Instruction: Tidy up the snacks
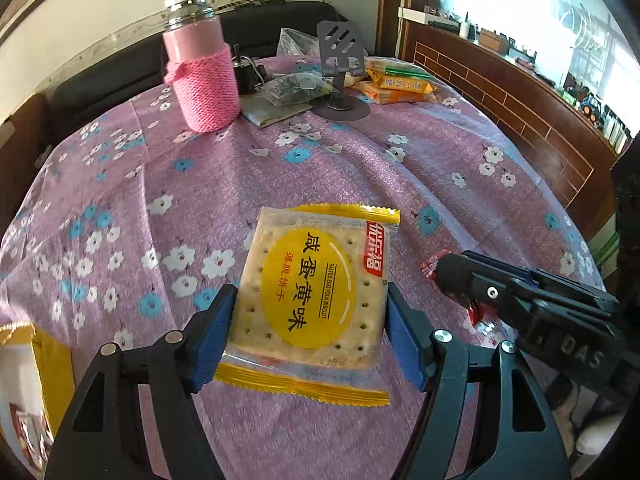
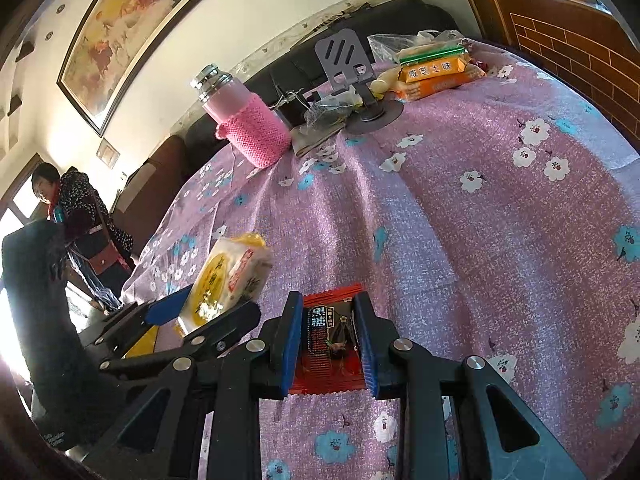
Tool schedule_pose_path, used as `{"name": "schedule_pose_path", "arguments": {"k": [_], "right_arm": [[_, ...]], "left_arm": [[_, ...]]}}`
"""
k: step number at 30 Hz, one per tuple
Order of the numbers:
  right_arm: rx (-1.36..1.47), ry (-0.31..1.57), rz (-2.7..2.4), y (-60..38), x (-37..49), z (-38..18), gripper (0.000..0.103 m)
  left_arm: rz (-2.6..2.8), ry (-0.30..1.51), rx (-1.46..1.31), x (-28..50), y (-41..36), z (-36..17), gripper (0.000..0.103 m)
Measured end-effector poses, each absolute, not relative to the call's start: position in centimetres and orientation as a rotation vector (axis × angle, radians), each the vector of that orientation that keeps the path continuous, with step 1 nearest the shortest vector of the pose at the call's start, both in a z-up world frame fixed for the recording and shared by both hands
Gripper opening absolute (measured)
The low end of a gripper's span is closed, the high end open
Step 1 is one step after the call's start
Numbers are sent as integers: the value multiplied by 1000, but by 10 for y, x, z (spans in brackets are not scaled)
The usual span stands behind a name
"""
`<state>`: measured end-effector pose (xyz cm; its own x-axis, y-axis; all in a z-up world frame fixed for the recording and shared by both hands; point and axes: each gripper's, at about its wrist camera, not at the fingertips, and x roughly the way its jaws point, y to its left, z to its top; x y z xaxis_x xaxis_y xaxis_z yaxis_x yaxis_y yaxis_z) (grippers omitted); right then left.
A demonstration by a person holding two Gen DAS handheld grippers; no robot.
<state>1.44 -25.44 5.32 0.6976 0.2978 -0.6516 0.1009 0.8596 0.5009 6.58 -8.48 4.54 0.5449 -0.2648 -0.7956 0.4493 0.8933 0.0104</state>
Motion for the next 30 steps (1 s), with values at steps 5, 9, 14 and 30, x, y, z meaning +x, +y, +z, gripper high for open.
{"name": "schedule_pose_path", "arguments": {"k": [5, 9, 14, 30], "right_arm": [[537, 801, 115, -253, 14, 53, 27], [524, 797, 114, -251, 14, 53, 27], [501, 797, 103, -247, 13, 52, 27], [433, 788, 85, -230, 4, 67, 27]], "left_arm": [[-413, 903, 175, 54, -72, 50, 71], [-396, 899, 158, 41, -64, 53, 71], [-379, 891, 127, 26, -53, 58, 71], [-342, 877, -3, -21, -12, 66, 71]]}}
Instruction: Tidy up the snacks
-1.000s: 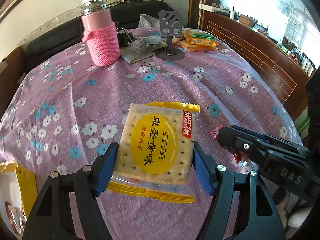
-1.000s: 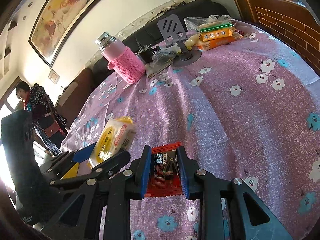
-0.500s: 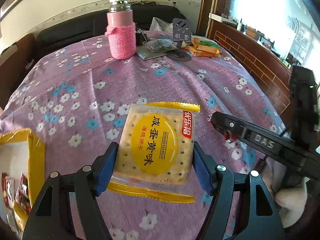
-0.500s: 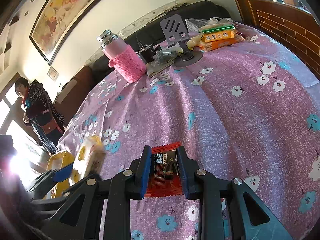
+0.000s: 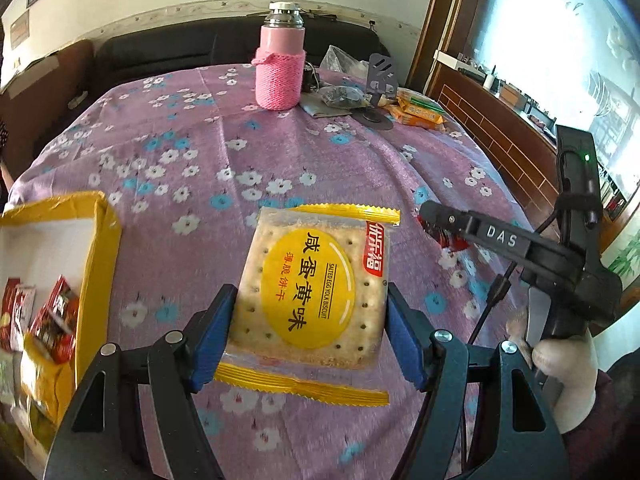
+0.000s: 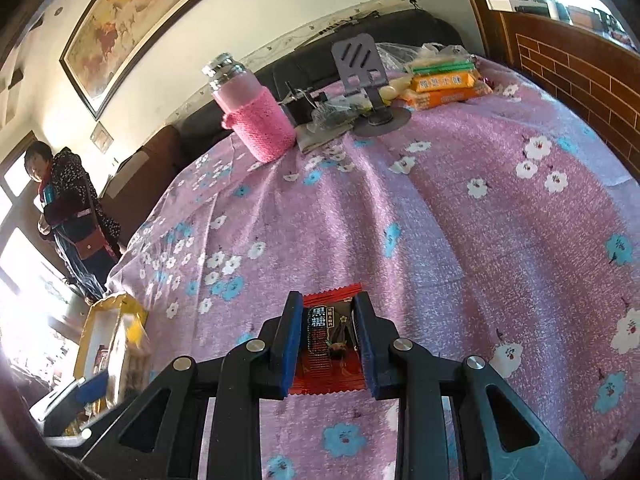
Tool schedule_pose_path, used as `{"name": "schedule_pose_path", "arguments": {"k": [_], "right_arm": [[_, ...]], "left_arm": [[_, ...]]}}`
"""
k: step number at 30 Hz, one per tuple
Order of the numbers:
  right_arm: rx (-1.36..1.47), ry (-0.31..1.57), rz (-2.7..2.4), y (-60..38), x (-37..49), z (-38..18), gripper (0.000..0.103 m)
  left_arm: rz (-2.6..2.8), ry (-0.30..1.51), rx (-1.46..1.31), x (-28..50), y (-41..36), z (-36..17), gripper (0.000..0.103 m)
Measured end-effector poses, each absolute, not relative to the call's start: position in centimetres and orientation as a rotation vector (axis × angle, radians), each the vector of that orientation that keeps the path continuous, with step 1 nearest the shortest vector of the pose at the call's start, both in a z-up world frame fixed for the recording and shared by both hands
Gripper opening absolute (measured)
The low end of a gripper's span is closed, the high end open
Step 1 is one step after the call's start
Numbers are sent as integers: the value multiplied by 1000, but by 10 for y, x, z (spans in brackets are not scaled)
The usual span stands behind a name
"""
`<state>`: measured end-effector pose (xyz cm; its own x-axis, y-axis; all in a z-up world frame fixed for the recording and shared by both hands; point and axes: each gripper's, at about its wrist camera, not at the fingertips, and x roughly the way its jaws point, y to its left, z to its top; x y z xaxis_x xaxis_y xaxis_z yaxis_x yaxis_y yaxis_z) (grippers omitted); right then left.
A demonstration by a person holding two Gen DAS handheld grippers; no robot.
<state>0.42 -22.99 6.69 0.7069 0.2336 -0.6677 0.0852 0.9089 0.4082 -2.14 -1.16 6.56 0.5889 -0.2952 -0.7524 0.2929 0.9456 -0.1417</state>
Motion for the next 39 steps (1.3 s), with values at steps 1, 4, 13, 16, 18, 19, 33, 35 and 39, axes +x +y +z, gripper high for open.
{"name": "schedule_pose_path", "arguments": {"k": [1, 4, 13, 16, 18, 19, 33, 35, 39], "right_arm": [[430, 787, 91, -228, 2, 69, 27], [409, 794, 106, -220, -6, 74, 27], [361, 775, 160, -196, -47, 96, 27], [347, 765, 167, -189, -59, 101, 27], [335, 762, 172, -184, -67, 104, 27], [331, 761, 174, -181, -69, 105, 27], [318, 766, 208, -155, -100, 106, 27], [317, 766, 211, -152, -103, 106, 27], [314, 768, 217, -148, -107, 106, 27]], "left_arm": [[-342, 874, -6, -25, -9, 66, 71], [-345, 861, -10, -37, -4, 71, 71], [-346, 813, -25, -68, 14, 88, 71], [-348, 802, -31, -77, 20, 92, 71], [-348, 796, -34, -82, 24, 93, 71], [-347, 794, -34, -85, 26, 93, 71], [-330, 779, -65, -110, 53, 96, 71], [-332, 778, -65, -113, 54, 96, 71], [-335, 777, -65, -116, 56, 96, 71]]}}
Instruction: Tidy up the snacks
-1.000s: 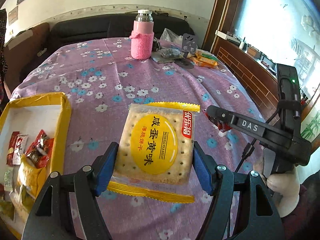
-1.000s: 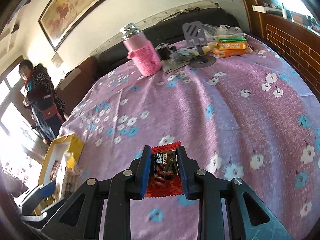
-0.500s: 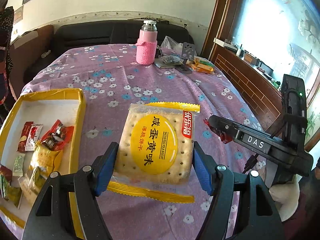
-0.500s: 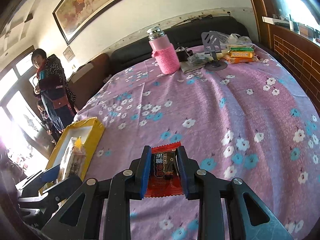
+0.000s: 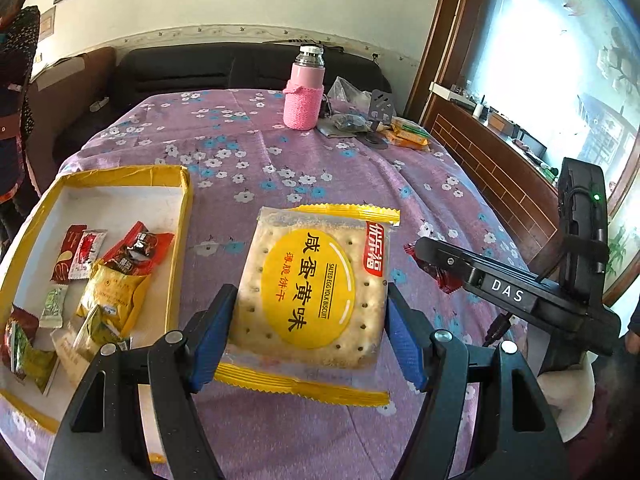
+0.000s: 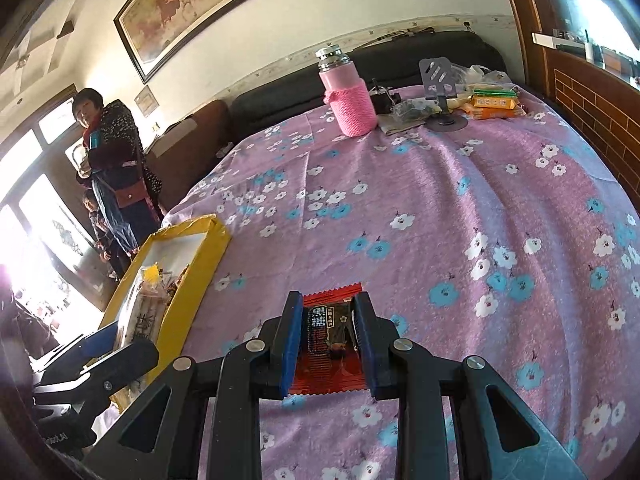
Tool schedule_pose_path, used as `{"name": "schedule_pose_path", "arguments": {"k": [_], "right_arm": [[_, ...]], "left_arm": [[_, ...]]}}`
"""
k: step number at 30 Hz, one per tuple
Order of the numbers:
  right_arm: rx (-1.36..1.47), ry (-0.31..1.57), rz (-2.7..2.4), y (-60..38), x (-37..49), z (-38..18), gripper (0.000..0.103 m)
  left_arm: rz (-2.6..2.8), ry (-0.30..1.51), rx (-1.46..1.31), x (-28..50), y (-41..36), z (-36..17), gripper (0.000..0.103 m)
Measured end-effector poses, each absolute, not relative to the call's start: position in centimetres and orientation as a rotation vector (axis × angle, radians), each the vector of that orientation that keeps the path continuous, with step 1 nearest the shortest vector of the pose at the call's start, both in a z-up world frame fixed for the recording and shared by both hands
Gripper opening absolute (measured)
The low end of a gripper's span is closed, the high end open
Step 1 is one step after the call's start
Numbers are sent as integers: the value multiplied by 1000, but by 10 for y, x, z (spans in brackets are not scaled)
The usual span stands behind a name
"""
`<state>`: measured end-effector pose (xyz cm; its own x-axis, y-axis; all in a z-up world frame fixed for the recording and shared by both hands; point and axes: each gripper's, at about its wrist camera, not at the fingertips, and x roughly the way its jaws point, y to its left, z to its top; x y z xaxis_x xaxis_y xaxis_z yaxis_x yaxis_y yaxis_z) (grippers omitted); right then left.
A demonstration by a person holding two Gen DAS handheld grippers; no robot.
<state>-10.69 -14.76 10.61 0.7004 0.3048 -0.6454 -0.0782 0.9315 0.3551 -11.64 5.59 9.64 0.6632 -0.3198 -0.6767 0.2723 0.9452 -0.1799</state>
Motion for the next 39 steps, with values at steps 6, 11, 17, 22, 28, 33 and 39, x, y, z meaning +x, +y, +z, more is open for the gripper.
{"name": "schedule_pose_path", "arguments": {"k": [6, 11, 17, 22, 28, 33, 39], "right_arm": [[302, 768, 224, -140, -112, 107, 27], [291, 766, 236, -133, -115, 109, 27], [285, 765, 251, -126, -117, 110, 27], [275, 766, 265, -118, -119, 110, 27], [262, 769, 291, -106, -121, 111, 27], [263, 770, 336, -92, -119, 113, 27], [249, 783, 425, -59, -116, 112, 27]], "left_arm": [[-341, 770, -62, -127, 61, 98, 71], [-342, 771, -66, -131, 66, 98, 71], [-348, 773, -84, -136, 72, 98, 71], [-356, 772, -103, -141, 79, 99, 71], [-349, 767, -116, -147, 89, 99, 71], [-303, 765, -122, -156, 108, 101, 71], [-224, 742, -147, -165, 139, 108, 71]]}}
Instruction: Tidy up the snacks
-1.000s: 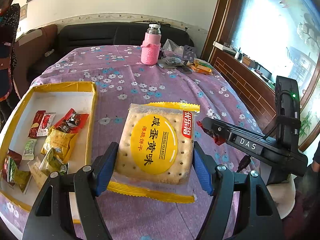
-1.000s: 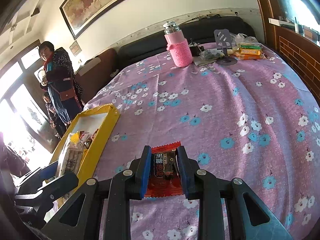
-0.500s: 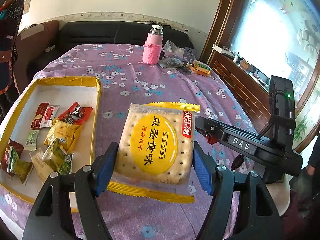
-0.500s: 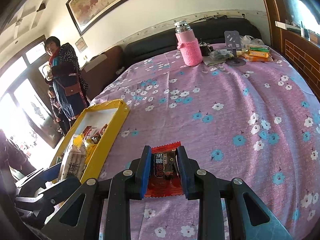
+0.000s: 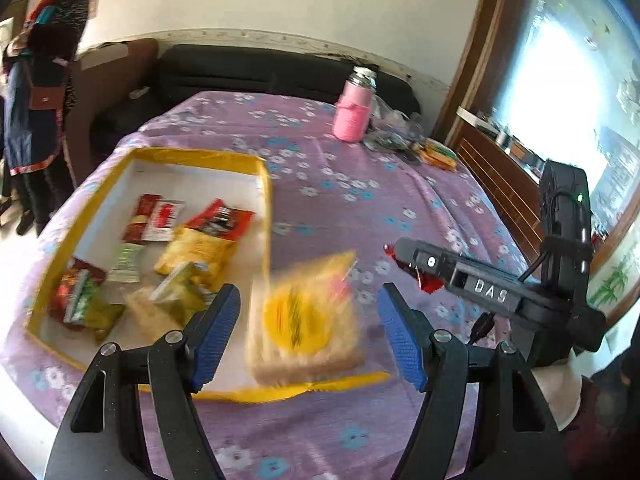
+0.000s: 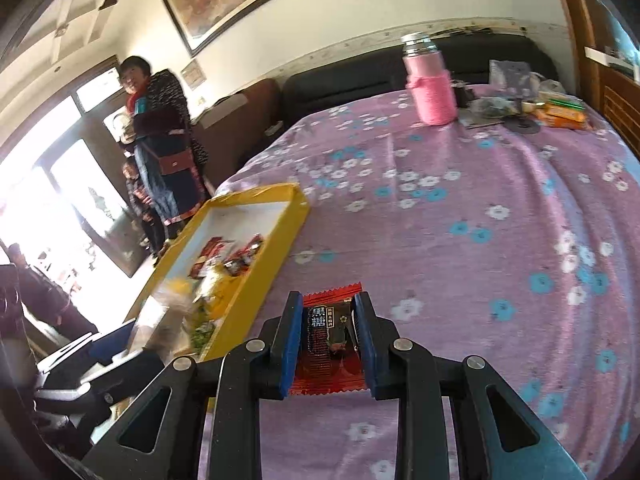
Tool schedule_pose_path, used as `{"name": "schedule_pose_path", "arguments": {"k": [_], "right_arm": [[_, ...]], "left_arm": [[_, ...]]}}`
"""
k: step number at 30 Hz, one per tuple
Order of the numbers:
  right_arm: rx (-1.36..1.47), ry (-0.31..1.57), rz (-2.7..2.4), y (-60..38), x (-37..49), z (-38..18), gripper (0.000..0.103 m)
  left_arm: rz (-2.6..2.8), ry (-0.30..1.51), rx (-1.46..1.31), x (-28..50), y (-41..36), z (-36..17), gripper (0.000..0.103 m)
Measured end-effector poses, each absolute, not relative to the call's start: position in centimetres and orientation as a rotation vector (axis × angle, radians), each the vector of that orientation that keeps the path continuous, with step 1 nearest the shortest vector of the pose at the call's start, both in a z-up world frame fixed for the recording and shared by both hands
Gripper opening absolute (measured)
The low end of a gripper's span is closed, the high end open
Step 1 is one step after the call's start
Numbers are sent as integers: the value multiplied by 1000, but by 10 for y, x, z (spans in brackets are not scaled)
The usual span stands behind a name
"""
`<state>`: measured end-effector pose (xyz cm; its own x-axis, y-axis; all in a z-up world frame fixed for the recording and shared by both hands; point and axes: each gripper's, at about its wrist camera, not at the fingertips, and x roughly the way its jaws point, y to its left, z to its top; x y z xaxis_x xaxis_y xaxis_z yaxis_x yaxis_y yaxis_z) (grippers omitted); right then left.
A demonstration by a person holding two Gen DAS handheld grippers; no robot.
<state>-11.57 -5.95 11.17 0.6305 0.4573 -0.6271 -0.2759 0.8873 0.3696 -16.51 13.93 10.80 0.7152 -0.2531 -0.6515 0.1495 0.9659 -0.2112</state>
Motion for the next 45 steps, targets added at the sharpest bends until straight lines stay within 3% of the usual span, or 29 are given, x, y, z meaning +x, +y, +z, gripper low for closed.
{"name": "schedule_pose_path", "arguments": {"k": [10, 27, 45], "right_arm": [[210, 801, 496, -19, -112, 100, 27], [300, 827, 417, -68, -109, 81, 27], [399, 863, 363, -102, -99, 60, 27]], "left_arm": [[-168, 736, -189, -166, 170, 104, 71], [-312, 918, -90, -133, 119, 46, 71], [-393, 909, -46, -150, 86, 56, 74]]}}
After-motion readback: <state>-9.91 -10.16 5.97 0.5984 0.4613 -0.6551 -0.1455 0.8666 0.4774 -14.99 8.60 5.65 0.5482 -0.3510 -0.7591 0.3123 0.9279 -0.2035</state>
